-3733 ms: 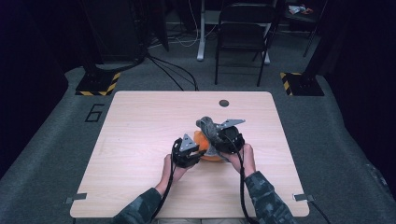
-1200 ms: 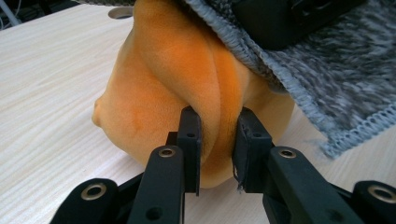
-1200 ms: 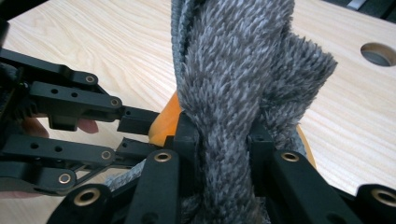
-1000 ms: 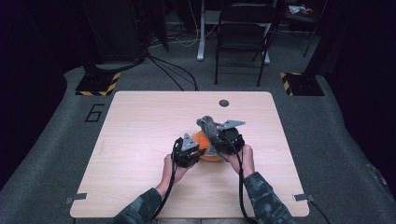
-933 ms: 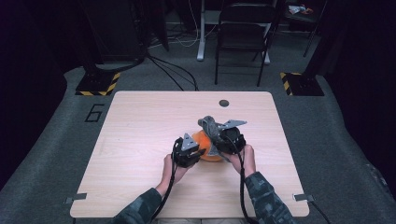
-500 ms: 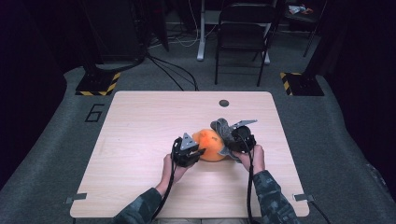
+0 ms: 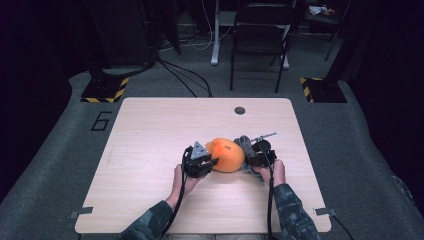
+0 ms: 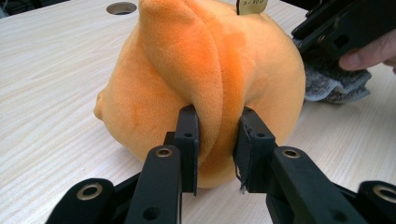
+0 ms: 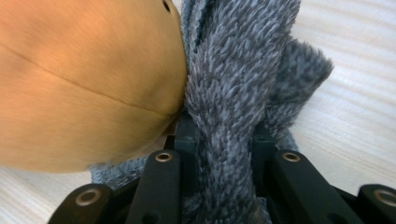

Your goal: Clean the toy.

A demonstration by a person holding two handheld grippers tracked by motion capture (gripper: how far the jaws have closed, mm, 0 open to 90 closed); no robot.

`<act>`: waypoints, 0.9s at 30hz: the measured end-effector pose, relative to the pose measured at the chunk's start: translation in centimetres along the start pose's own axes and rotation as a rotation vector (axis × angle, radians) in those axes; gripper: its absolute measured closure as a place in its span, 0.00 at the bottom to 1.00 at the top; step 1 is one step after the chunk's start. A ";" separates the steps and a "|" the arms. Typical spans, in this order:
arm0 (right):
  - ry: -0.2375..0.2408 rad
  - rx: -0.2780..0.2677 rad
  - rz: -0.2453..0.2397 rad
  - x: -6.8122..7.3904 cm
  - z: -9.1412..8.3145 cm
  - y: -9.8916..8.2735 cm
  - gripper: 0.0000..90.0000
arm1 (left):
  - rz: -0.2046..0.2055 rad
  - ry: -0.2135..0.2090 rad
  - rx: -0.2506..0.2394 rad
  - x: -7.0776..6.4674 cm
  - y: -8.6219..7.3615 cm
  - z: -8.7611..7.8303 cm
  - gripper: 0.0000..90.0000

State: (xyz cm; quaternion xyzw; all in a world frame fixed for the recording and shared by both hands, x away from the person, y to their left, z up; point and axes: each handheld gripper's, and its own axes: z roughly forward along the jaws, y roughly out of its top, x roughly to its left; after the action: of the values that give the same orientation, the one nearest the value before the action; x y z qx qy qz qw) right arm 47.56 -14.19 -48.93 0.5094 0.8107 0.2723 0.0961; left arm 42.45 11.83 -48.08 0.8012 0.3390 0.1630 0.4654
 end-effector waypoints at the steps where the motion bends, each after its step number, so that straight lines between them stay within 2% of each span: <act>1: -0.003 -0.001 0.003 0.0 0.1 0.0 0.80 | -0.001 0.000 -0.001 0.0 0.0 0.0 0.81; 7: 0.004 0.004 0.000 0.0 0.2 0.0 0.80 | -0.001 -0.003 -0.002 0.1 0.0 0.0 0.81; 9: 0.001 0.004 0.007 0.2 0.2 0.0 0.80 | -0.002 -0.003 -0.001 0.1 0.0 0.0 0.81; 14: -0.014 0.009 -0.010 -0.2 -0.3 0.2 0.80 | 0.001 0.000 -0.002 0.2 0.0 0.0 0.80; 17: -0.037 -0.034 -0.008 -0.5 -1.6 0.6 0.80 | -0.003 0.000 -0.004 0.3 -0.1 0.0 0.80; 18: -0.029 -0.048 -0.001 -0.6 -2.2 0.8 0.80 | -0.004 0.001 -0.006 0.3 -0.1 0.0 0.80; 20: -0.025 -0.106 -0.006 -0.4 -3.7 1.2 0.80 | -0.003 -0.002 -0.001 0.4 0.0 0.0 0.80; 22: 0.015 -0.143 -0.013 0.2 -5.2 1.7 0.80 | 0.001 -0.001 0.000 0.4 0.0 0.0 0.80; 24: 0.036 -0.182 -0.046 1.1 -6.3 2.1 0.80 | -0.003 -0.004 0.000 0.4 0.0 0.0 0.79; 26: 0.066 -0.193 -0.079 2.1 -6.8 2.5 0.80 | -0.003 -0.001 -0.005 0.4 -0.1 0.0 0.79; 27: 0.074 -0.180 -0.093 2.7 -6.8 2.6 0.80 | -0.002 -0.002 -0.005 0.5 -0.1 0.0 0.78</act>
State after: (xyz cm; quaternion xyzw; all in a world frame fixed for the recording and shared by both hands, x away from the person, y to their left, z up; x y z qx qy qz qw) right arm 45.35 -13.31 -41.56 0.4504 0.8086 0.3577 0.1240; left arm 42.76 12.18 -48.16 0.7997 0.3392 0.1626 0.4679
